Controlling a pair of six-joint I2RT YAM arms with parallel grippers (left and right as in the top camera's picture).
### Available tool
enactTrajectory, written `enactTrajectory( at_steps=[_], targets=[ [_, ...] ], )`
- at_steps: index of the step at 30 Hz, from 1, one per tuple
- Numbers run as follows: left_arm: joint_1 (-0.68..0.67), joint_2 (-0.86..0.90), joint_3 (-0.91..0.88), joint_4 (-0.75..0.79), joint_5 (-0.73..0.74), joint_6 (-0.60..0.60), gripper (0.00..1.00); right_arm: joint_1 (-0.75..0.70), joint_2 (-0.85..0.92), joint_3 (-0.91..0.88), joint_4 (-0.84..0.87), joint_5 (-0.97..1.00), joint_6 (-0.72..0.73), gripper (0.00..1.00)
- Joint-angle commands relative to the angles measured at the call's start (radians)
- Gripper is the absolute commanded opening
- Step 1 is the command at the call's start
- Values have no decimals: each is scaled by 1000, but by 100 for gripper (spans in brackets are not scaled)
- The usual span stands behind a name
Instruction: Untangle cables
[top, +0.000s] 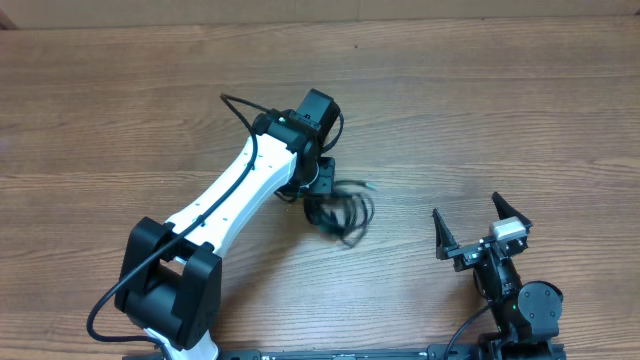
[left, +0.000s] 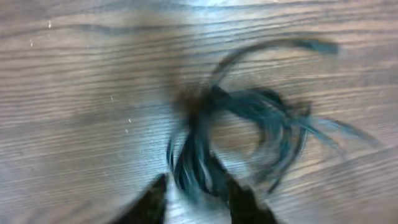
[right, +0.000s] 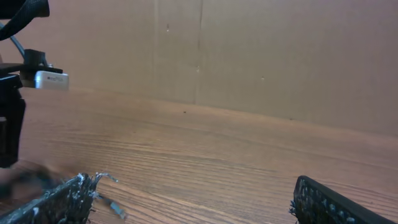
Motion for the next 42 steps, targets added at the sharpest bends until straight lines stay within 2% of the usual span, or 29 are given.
enactTrajectory(
  at_steps=[1, 2, 3, 8, 11, 14, 17, 21, 23, 27, 30, 34, 37, 42],
  targets=[
    [-2, 3, 21, -9, 8, -82, 46, 6, -8, -11, 5, 9, -4, 100],
    [-2, 3, 21, -8, 7, -63, 55, 6, -8, -11, 5, 9, -4, 100],
    [-2, 3, 20, -7, 3, -34, 58, 6, -8, -11, 5, 10, -4, 100],
    [-2, 3, 20, -3, -55, 130, 62, 6, -8, -11, 5, 9, -4, 100],
    [-2, 3, 14, 14, -88, 183, 59, 6, -8, -11, 5, 9, -4, 100],
    [-2, 3, -11, 37, -105, 185, 56, 6, -8, -11, 5, 9, -5, 100],
    [-2, 3, -52, 85, -104, 184, 42, 6, -8, -11, 5, 9, -4, 100],
    [-2, 4, -111, 150, -105, 185, 43, 6, -8, -11, 5, 9, -4, 100],
    [-2, 4, -130, 158, -105, 185, 39, 6, -8, -11, 5, 9, -4, 100],
    [-2, 4, -172, 188, -105, 184, 38, 6, -8, -11, 5, 9, -4, 100],
    [-2, 4, -206, 215, -104, 177, 31, 6, -8, -11, 5, 10, -4, 100],
    [-3, 4, -255, 273, -94, 177, 32, 6, -8, -11, 5, 9, -4, 100],
    [-3, 4, -277, 302, -93, 177, 29, 6, -8, -11, 5, 9, -4, 100],
    [-3, 4, -290, 333, -93, 177, 28, 6, -8, -11, 5, 9, -4, 100]
  ],
)
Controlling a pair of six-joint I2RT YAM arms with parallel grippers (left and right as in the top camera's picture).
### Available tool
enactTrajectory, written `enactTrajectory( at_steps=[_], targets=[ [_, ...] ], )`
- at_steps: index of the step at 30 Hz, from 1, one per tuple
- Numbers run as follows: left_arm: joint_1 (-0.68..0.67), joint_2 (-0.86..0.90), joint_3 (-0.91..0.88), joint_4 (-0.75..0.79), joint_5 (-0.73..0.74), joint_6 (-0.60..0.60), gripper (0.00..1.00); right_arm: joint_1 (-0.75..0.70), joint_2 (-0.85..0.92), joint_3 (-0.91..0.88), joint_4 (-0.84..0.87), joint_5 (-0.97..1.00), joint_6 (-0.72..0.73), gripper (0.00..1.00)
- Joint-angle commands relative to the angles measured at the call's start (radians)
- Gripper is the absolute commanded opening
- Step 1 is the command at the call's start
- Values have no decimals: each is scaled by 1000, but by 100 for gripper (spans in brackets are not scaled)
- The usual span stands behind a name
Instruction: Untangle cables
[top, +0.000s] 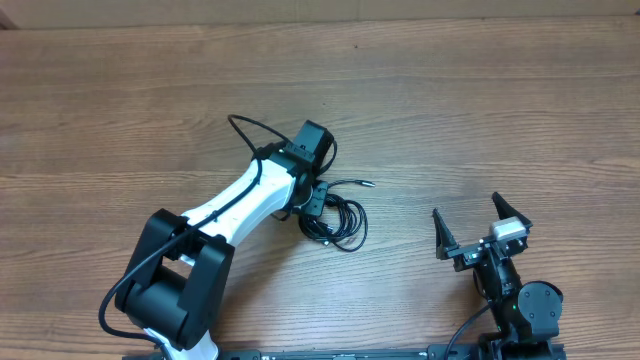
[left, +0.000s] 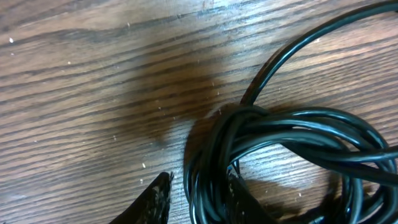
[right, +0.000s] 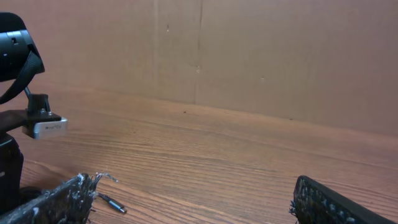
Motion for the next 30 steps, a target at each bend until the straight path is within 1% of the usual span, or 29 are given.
enactTrajectory(
  at_steps=[1, 2, 4, 6, 8, 13, 19, 22, 26, 30],
  targets=[
    [-2, 4, -10, 19, -3, 8, 27, 6, -8, -11, 5, 9, -5, 100],
    [-2, 4, -13, 26, -3, 8, 26, 6, -8, -11, 5, 9, -5, 100],
    [-2, 4, -26, 47, -3, 3, 20, 6, -8, -11, 5, 9, -5, 100],
    [-2, 5, -45, 64, -3, -26, 10, 6, -8, -11, 5, 9, -5, 100],
    [-2, 7, -67, 80, -4, -52, 4, 6, -8, -11, 5, 9, -5, 100],
    [-2, 9, -104, 111, -4, -82, 4, 6, -8, -11, 5, 9, -5, 100],
    [-2, 6, -84, 104, 8, -157, 4, 6, -8, -11, 5, 9, -5, 100],
    [-2, 0, -45, 72, 58, -158, 4, 6, -8, -11, 5, 9, -5, 100],
    [-2, -20, 27, 3, 193, -157, 4, 6, -8, -11, 5, 9, -5, 100],
    [-1, -22, 69, -21, 245, -178, 4, 6, -8, -11, 5, 9, -5, 100]
  ],
)
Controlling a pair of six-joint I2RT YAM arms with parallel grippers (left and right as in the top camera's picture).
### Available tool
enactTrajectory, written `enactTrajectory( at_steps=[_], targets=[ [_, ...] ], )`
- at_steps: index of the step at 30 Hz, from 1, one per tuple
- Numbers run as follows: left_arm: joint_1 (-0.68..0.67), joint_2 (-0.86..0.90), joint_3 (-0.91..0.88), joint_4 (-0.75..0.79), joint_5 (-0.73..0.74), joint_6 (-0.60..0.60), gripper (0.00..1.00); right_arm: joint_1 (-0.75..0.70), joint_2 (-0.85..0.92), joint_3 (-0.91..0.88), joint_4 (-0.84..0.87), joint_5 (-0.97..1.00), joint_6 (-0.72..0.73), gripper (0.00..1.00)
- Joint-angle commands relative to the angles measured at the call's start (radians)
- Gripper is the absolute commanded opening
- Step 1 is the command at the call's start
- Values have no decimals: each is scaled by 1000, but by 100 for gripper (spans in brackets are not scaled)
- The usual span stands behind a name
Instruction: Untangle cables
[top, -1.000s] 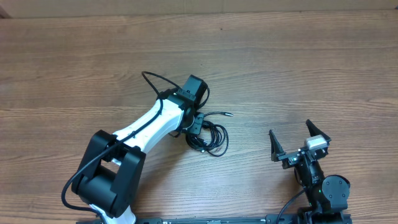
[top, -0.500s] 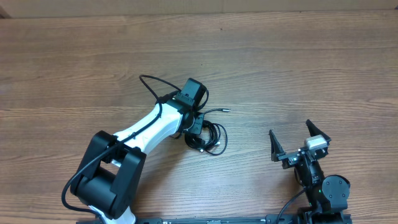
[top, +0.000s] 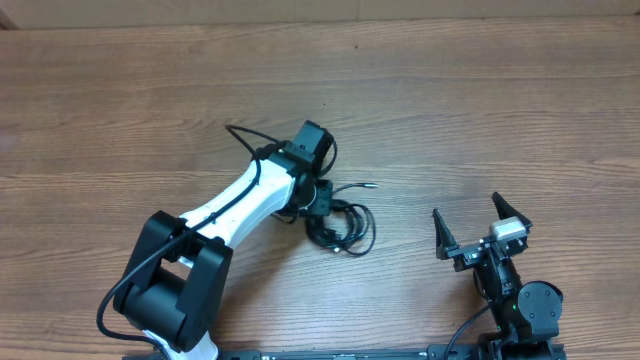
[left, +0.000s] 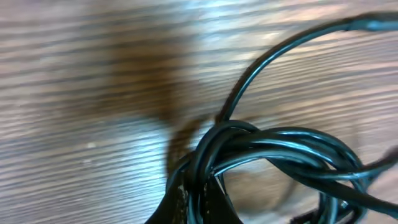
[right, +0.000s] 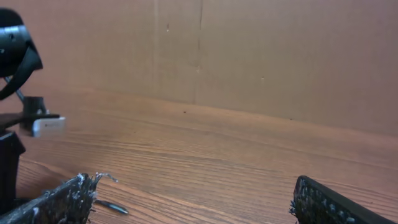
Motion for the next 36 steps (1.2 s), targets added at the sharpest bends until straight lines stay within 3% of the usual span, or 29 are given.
enactTrajectory(
  at_steps=[1, 7, 10, 15, 18, 24, 32, 36],
  targets=[
    [-1, -13, 56, -2, 115, -35, 4, 6, -8, -11, 5, 9, -5, 100],
    [12, -13, 60, -1, 164, -115, 4, 7, -8, -11, 6, -26, 80, 100],
    [34, -13, 61, -5, 166, -262, 4, 7, -8, -11, 13, -104, 323, 100],
    [76, -13, 61, -21, 166, -534, 4, 6, -8, -11, 21, -400, 968, 100],
    [90, -13, 61, -19, 168, -581, 4, 7, -8, -11, 20, -460, 1149, 100],
    [95, -13, 61, -19, 184, -565, 4, 6, -8, -10, 23, -446, 1125, 100],
    [96, -12, 61, 27, 272, -565, 4, 7, 32, -10, 16, -586, 1107, 100],
    [97, -12, 61, 31, 350, -640, 4, 7, 72, -10, 7, -647, 1124, 100]
  ],
)
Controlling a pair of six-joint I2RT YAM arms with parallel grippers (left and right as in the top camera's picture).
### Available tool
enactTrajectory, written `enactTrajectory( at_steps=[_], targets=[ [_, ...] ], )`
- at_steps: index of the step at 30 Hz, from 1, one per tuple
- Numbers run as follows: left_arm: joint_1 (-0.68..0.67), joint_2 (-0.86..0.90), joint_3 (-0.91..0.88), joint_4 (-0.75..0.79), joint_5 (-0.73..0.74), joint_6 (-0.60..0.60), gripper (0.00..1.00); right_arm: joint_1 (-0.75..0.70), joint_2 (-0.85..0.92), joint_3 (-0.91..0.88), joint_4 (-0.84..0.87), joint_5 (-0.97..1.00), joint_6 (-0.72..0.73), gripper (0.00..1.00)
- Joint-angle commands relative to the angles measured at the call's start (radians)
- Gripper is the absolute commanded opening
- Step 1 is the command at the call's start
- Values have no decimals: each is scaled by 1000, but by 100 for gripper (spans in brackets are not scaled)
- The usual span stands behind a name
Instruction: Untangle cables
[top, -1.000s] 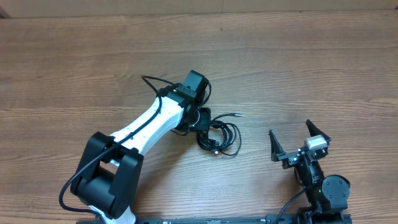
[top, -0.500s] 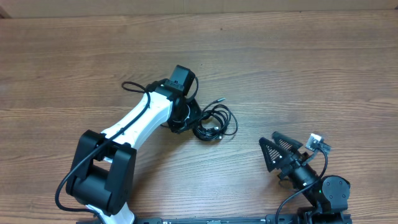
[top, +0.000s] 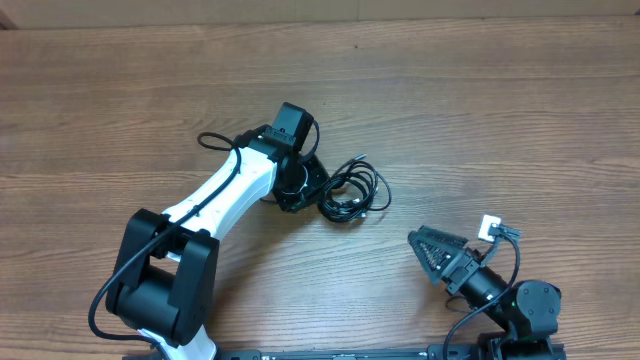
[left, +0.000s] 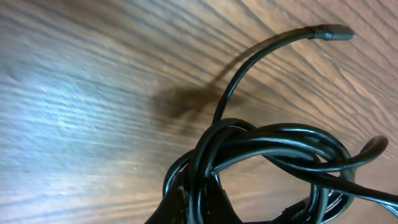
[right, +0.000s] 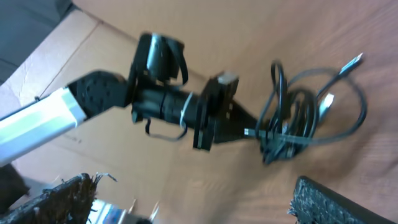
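Observation:
A knotted bundle of thin black cables (top: 352, 190) lies on the wooden table (top: 480, 110) near its middle. My left gripper (top: 303, 188) is shut on the bundle's left strands (left: 198, 186); one plug end (left: 333, 34) arcs free above the knot in the left wrist view. My right gripper (top: 430, 252) stands open at the front right, tilted toward the bundle, nothing between its fingers (right: 68, 199). The right wrist view shows the left arm (right: 161, 102) and the cables (right: 298, 118) ahead.
The brown wooden table runs wide to the back and to both sides. A cardboard wall (top: 320, 10) borders the far edge. The right arm's base (top: 525, 305) sits at the front right edge.
My left gripper, still shut on the bundle, has swung up and left and turned, dragging the cables to the right of it. My right gripper has tipped down and moved left toward the bundle.
My left gripper first hovered open over the tangled bundle, then stood low with its fingers either side of the strands. After that it was shut on them. Now it holds the bundle further back, and the formerly still right arm has turned toward it.

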Motion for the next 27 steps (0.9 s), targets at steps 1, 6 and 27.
enactTrajectory(
  at_steps=[1, 6, 27],
  targets=[
    [4, -12, 24, 10, 116, -98, 4, 6, 37, -10, -2, -79, 30, 100],
    [3, -12, 24, 42, 202, -153, 4, 6, 95, -10, -1, -67, 211, 100],
    [-46, -12, 24, 111, 344, -497, 4, 42, 397, -10, 126, 162, -3, 84]
  ],
)
